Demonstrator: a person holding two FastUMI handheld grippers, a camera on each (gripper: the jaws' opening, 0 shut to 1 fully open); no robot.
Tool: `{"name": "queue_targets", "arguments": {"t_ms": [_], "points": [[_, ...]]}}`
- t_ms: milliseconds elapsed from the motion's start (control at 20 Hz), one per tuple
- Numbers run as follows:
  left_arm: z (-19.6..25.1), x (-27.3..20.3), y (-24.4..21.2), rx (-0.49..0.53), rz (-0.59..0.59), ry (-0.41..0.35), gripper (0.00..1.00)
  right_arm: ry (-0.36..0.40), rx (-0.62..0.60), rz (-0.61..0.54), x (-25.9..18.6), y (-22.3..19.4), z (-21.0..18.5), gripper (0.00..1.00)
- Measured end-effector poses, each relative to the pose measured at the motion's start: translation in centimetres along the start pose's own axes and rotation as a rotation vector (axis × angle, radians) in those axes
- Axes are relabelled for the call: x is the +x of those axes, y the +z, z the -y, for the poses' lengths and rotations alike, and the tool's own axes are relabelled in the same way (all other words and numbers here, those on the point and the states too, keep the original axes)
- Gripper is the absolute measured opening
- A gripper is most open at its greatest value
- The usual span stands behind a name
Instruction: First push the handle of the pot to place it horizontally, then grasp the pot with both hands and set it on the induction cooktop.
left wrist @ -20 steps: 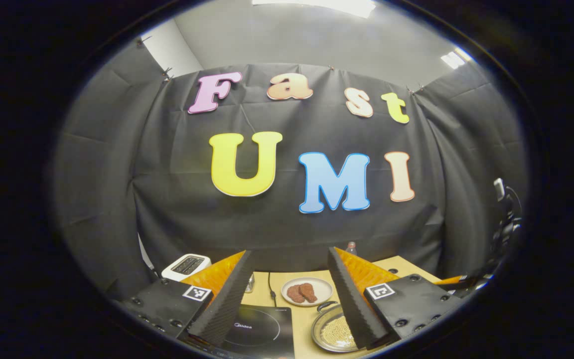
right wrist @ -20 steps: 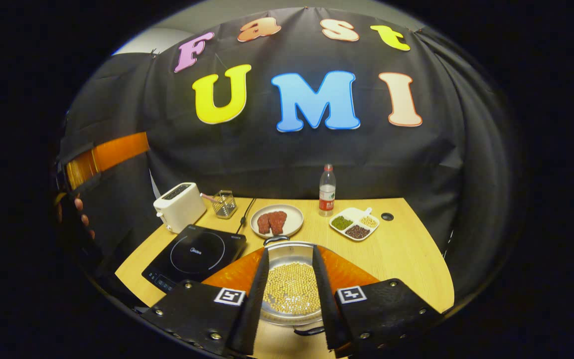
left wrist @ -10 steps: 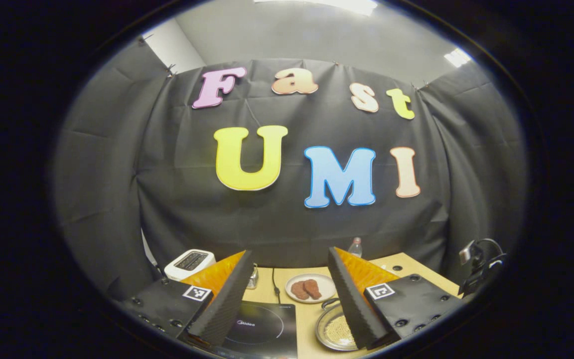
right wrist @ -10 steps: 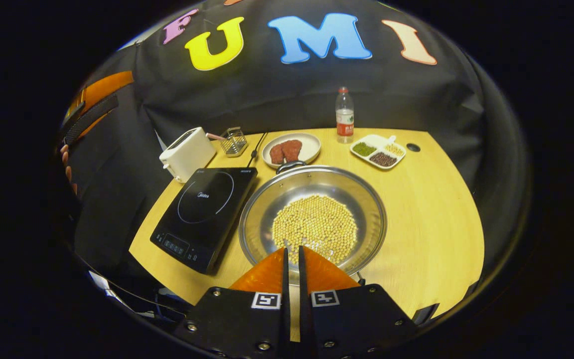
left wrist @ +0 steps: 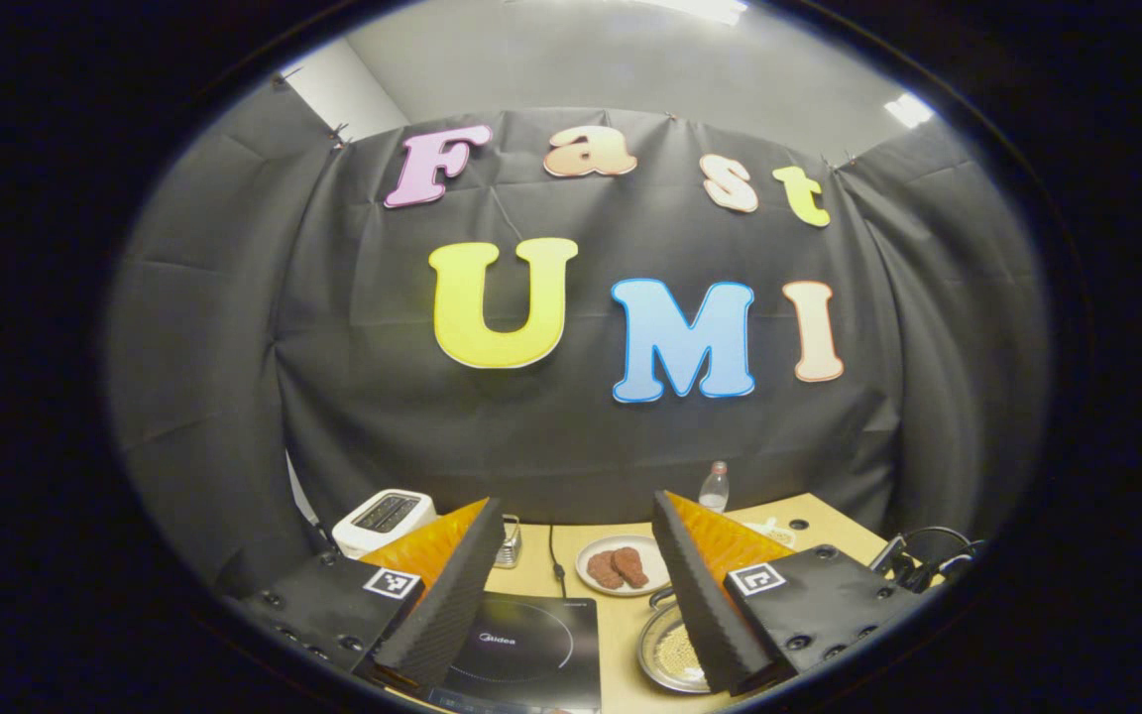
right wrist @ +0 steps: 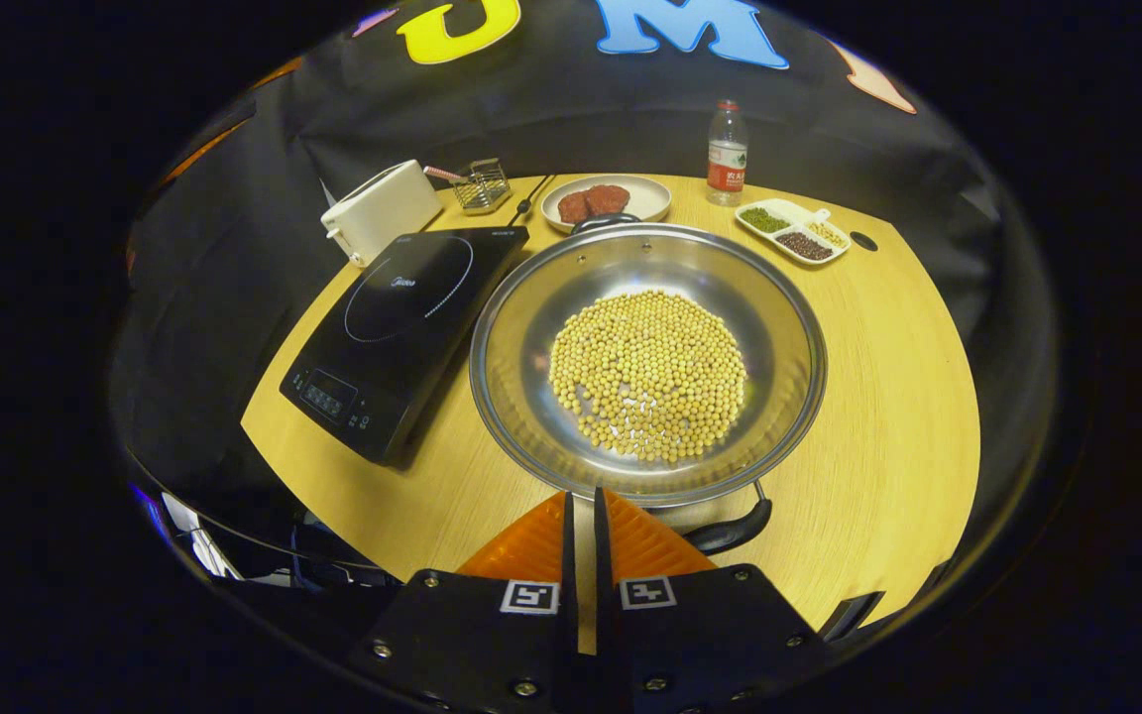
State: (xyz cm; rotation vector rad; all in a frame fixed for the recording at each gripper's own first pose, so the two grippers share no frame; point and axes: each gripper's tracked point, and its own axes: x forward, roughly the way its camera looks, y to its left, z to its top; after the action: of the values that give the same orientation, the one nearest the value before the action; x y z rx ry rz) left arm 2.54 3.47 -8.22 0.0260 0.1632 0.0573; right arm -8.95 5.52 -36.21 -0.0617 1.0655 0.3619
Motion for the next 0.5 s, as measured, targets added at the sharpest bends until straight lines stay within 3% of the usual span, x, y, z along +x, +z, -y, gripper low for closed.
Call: {"name": "queue_targets", "arguments": {"t_ms": [500], "points": [[-1.1, -0.2, -0.3, -0.006, -0.018, 0.024, 0.95, -0.032, 0.111, -0.085, 1.7, -2.2, 1.9, 0.08]]}}
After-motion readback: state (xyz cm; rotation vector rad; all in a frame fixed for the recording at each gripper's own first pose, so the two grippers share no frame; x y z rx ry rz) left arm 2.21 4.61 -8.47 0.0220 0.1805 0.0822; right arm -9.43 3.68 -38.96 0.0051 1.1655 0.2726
